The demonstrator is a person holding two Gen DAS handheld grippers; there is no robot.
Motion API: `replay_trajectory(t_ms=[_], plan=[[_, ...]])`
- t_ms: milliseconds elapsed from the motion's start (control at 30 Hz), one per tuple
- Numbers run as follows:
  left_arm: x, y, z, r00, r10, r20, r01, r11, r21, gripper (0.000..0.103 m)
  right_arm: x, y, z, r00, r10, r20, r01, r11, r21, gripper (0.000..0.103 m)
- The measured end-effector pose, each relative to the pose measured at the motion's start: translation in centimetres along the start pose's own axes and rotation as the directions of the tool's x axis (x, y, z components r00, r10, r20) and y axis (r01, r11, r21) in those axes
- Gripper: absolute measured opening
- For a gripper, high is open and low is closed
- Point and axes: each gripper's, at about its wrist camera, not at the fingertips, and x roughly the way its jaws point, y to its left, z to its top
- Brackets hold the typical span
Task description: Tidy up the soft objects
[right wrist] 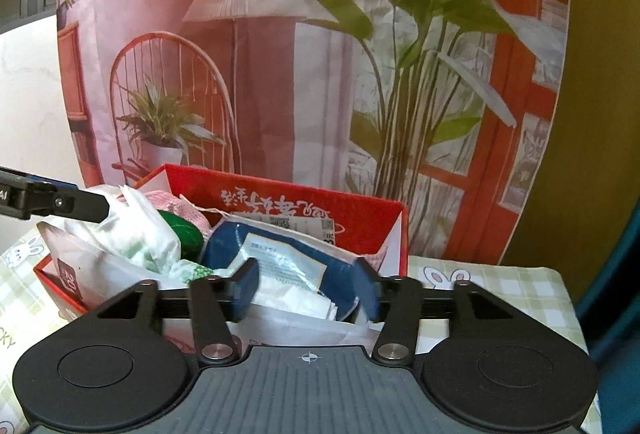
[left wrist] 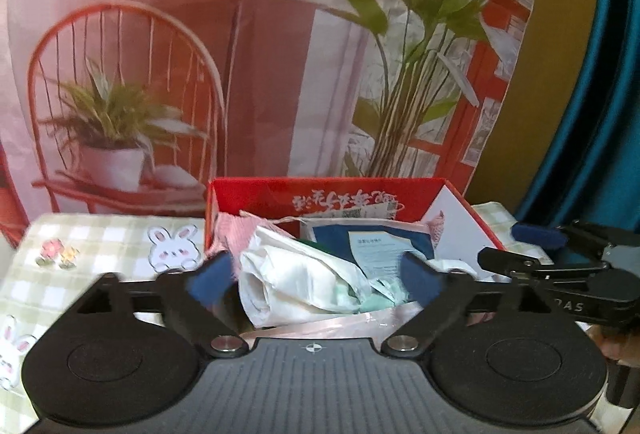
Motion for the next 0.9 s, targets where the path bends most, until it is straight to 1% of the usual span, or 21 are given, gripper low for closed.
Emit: replay_trajectory(t_ms=[67, 100, 133, 167, 200, 233, 267, 333, 567, 633, 733, 833, 900], plan=[[-0.4, -0.3, 0.1, 1.0, 0.028, 0.011, -0.028, 1.0, 0.015, 0.103, -0.4, 0.0, 0.2, 1.0, -0.003, 0.007, 0.003, 1.0, 0.007, 0.068], [-0.6, -0.4, 0.2, 0.999, 0.038, 0.007, -0.038, 0.999, 0.019, 0.103, -0.6, 0.0, 0.2, 1.0, -0.003, 0.014, 0.003, 1.0, 0.014, 0.07], [-0.6, -0.5, 0.3, 0.999, 0.035, 0.002, -0.035, 0.999, 0.022, 0.103, -0.8, 0.0, 0.4, 1.0, -0.003, 0.018, 0.003, 1.0, 0.018, 0.076], [-0.8, -0.5, 0.3, 1.0, 0.03, 0.002, -0.03, 0.999, 0.024, 0.103, -1.1, 0.0, 0.5, 1.0, -0.01, 0.024, 0.009, 1.0, 0.022, 0.085], [-1.0, -0.5, 0.4, 0.999, 0.032, 0.005, -0.032, 0.999, 0.026, 0.103, -1.4, 0.0, 0.6, 0.999, -0.016, 0.032, 0.015, 1.0, 0.026, 0.089], [-1.2, -0.5, 0.4, 0.999, 0.046, 0.009, -0.046, 0.999, 0.027, 0.103, -1.7, 0.0, 0.7, 0.999, -0.018, 0.042, 0.017, 0.999, 0.029, 0.098], [-1.5, -0.6, 0.4, 0.998, 0.067, 0.011, -0.067, 0.997, 0.026, 0.103, -2.0, 0.0, 0.9, 0.999, -0.02, 0.051, 0.018, 0.999, 0.033, 0.103], [-1.9, -0.8, 0.6, 0.994, 0.111, 0.012, -0.111, 0.994, 0.023, 0.103, -2.7, 0.0, 1.2, 0.998, -0.019, 0.062, 0.016, 0.999, 0.047, 0.103], [-3.7, -1.6, 1.1, 0.979, 0.201, 0.027, -0.202, 0.978, 0.045, 0.103, -4.7, 0.0, 2.3, 0.995, -0.033, 0.09, 0.024, 0.995, 0.099, 0.103], [-4.5, -2.0, 1.1, 0.974, 0.222, 0.049, -0.225, 0.973, 0.058, 0.103, -5.3, 0.1, 2.5, 0.995, -0.035, 0.093, 0.025, 0.994, 0.104, 0.103], [-6.2, -2.6, 1.1, 0.97, 0.223, 0.096, -0.23, 0.971, 0.07, 0.103, -6.5, 0.4, 2.9, 0.994, -0.032, 0.101, 0.02, 0.994, 0.111, 0.103], [-7.9, -2.9, 1.4, 0.971, 0.205, 0.123, -0.214, 0.974, 0.067, 0.103, -8.0, 0.8, 3.4, 0.993, -0.032, 0.115, 0.018, 0.993, 0.12, 0.103], [-9.1, -3.3, 1.7, 0.968, 0.208, 0.141, -0.22, 0.972, 0.082, 0.103, -9.1, 1.2, 3.8, 0.993, -0.032, 0.118, 0.018, 0.993, 0.121, 0.103]])
